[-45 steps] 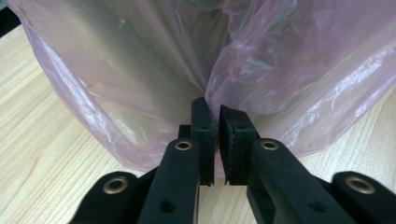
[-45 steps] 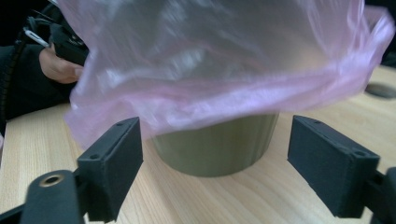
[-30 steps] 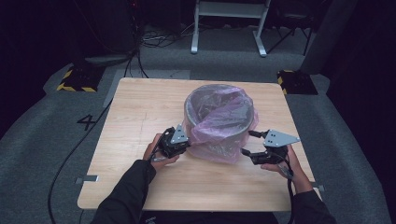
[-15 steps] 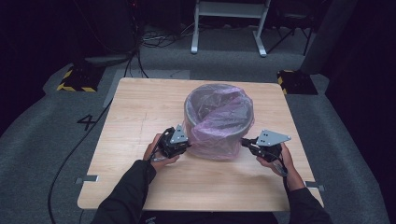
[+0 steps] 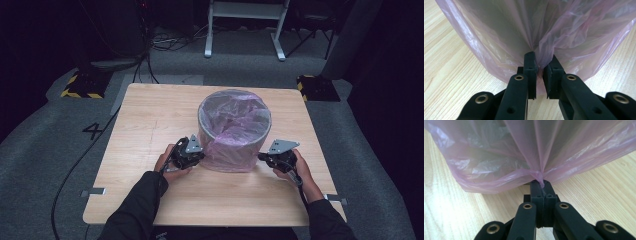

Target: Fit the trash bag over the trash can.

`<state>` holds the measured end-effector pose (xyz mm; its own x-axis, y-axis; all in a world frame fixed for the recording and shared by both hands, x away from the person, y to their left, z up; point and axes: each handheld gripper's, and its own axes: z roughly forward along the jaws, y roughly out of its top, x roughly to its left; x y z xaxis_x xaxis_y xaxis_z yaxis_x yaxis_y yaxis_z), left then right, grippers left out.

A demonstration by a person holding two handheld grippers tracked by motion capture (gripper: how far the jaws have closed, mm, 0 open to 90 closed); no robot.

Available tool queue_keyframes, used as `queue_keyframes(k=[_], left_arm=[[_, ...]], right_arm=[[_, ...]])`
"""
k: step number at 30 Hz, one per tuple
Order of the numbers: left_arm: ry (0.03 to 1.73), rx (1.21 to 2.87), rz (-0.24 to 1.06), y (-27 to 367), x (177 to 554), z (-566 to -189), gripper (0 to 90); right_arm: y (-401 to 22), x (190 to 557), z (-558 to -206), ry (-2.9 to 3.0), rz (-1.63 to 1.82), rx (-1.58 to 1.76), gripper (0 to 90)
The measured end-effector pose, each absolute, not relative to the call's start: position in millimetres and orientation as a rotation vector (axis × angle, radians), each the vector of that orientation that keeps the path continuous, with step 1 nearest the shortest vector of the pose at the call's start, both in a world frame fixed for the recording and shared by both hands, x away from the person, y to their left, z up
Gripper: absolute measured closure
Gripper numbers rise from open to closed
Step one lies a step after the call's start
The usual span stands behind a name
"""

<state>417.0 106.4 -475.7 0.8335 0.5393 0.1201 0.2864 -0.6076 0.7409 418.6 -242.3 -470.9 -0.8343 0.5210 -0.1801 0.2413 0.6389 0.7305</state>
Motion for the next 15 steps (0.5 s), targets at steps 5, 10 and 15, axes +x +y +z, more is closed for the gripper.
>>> queue_keyframes(k=[5,10,15], left_arm=[[0.602,2.251,0.445,107,418,-476,71.9],[0.619,2.217,0.432,113,414,-469,50.0],[0.643,2.124,0.392,126,410,-460,23.2]], right_arm=[[-245,422,-474,2.495,1.008,0.648,90.0],[-252,426,-476,2.471,1.047,0.71,90.0],[-260,425,-472,2.446,1.086,0.724,89.7]])
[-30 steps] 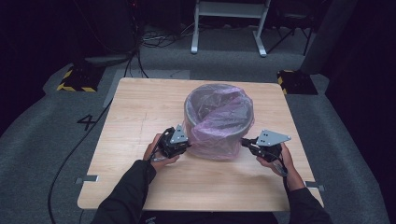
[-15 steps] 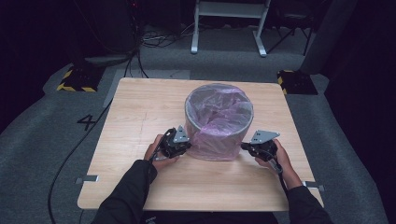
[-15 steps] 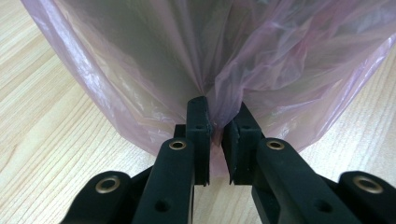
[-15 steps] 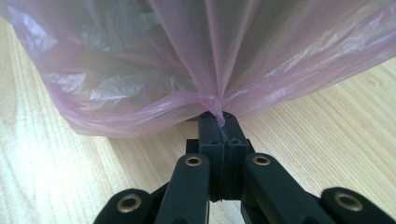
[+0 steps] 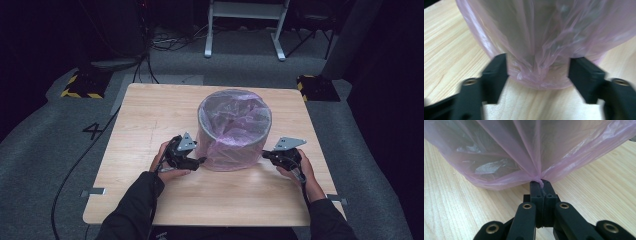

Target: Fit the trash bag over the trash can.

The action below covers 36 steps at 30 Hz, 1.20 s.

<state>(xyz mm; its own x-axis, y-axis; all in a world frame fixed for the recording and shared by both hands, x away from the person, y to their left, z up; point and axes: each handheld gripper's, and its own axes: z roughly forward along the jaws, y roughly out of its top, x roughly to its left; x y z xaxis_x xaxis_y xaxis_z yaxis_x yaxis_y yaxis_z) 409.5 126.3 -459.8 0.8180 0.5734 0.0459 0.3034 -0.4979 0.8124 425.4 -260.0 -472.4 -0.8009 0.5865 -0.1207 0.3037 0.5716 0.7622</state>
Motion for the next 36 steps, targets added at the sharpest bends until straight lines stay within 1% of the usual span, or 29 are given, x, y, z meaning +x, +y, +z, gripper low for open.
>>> queue_keyframes(k=[1,2,3,4,5,6,7,8,9,10,12,14,16,17,21,23,36], left_arm=[[0.646,2.102,0.379,132,408,-456,14.4],[0.655,2.094,0.384,134,406,-454,14.8],[0.669,2.092,0.397,136,405,-453,15.9],[0.669,2.092,0.397,136,405,-453,15.0],[0.669,2.097,0.404,139,403,-453,15.4],[0.66,2.129,0.407,141,401,-453,15.3],[0.654,2.145,0.414,142,399,-453,15.5],[0.654,2.145,0.414,142,399,-453,15.4],[0.643,2.177,0.458,144,394,-455,15.3],[0.643,2.177,0.458,144,394,-455,15.4],[0.656,2.214,0.483,145,391,-457,15.4],[0.666,2.22,0.473,148,388,-459,15.4],[0.67,2.228,0.458,150,386,-461,15.4],[0.675,2.226,0.459,152,385,-462,15.4],[0.698,2.222,0.454,159,382,-466,15.4],[0.71,2.225,0.441,162,380,-469,15.4],[0.76,2.258,0.411,174,361,-491,15.5]], right_arm=[[-264,426,-472,2.436,1.095,0.742,87.3],[-265,426,-472,2.431,1.094,0.747,84.2],[-266,426,-471,2.429,1.087,0.749,79.2],[-266,426,-471,2.429,1.087,0.749,79.2],[-267,425,-470,2.439,1.084,0.748,70.3],[-268,424,-470,2.436,1.083,0.745,63.9],[-270,424,-469,2.437,1.097,0.75,60.5],[-271,424,-469,2.441,1.109,0.754,55.3],[-273,423,-468,2.451,1.119,0.763,47.6],[-273,423,-468,2.451,1.119,0.763,47.6],[-278,422,-468,2.455,1.145,0.791,37.7],[-285,420,-466,2.442,1.175,0.816,31.6],[-290,419,-464,2.428,1.201,0.828,29.1],[-292,418,-463,2.413,1.212,0.836,25.0],[-302,415,-458,2.367,1.28,0.856,18.5],[-305,413,-457,2.363,1.283,0.858,16.9],[-309,402,-452,2.308,1.205,0.852,18.2]])
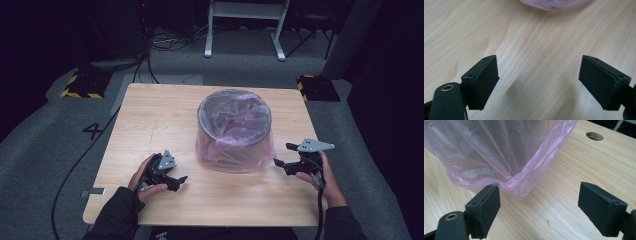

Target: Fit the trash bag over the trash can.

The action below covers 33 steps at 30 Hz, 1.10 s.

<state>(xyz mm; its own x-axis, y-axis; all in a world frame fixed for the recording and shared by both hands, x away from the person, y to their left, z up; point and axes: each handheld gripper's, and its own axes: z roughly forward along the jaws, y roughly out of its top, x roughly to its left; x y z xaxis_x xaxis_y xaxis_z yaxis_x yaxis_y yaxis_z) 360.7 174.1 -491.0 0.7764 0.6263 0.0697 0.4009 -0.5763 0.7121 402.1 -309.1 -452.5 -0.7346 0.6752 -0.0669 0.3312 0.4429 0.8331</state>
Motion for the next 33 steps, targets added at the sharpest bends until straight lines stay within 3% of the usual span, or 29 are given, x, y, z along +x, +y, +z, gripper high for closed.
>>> queue_keyframes(k=[12,33], left_arm=[[0.849,2.221,0.349,185,354,-504,15.2],[0.849,2.218,0.348,185,354,-504,15.1]], right_arm=[[-317,393,-439,2.215,1.203,0.843,18.4],[-333,378,-440,2.26,1.18,0.82,17.2]])
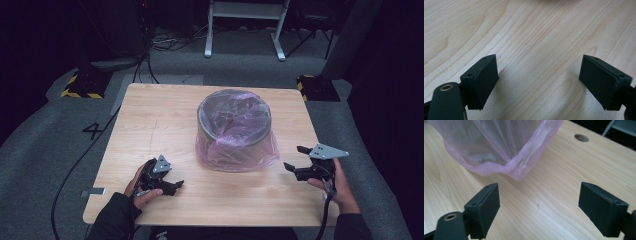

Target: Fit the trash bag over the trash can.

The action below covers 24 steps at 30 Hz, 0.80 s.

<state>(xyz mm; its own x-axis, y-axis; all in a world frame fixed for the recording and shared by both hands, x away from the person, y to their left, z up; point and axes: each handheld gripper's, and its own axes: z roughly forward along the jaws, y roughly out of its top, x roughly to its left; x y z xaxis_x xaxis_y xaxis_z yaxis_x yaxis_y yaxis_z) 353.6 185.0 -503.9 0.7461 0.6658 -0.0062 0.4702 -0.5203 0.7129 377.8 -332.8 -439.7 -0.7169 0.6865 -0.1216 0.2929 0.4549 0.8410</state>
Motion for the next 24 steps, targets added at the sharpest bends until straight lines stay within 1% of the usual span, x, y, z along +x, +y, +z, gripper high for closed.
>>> queue_keyframes(k=[8,24], left_arm=[[0.851,2.218,0.348,185,354,-504,14.8],[0.851,2.219,0.348,185,354,-504,14.8]], right_arm=[[-333,375,-420,2.184,1.243,0.797,17.3],[-321,383,-386,2.112,1.289,0.757,17.4]])
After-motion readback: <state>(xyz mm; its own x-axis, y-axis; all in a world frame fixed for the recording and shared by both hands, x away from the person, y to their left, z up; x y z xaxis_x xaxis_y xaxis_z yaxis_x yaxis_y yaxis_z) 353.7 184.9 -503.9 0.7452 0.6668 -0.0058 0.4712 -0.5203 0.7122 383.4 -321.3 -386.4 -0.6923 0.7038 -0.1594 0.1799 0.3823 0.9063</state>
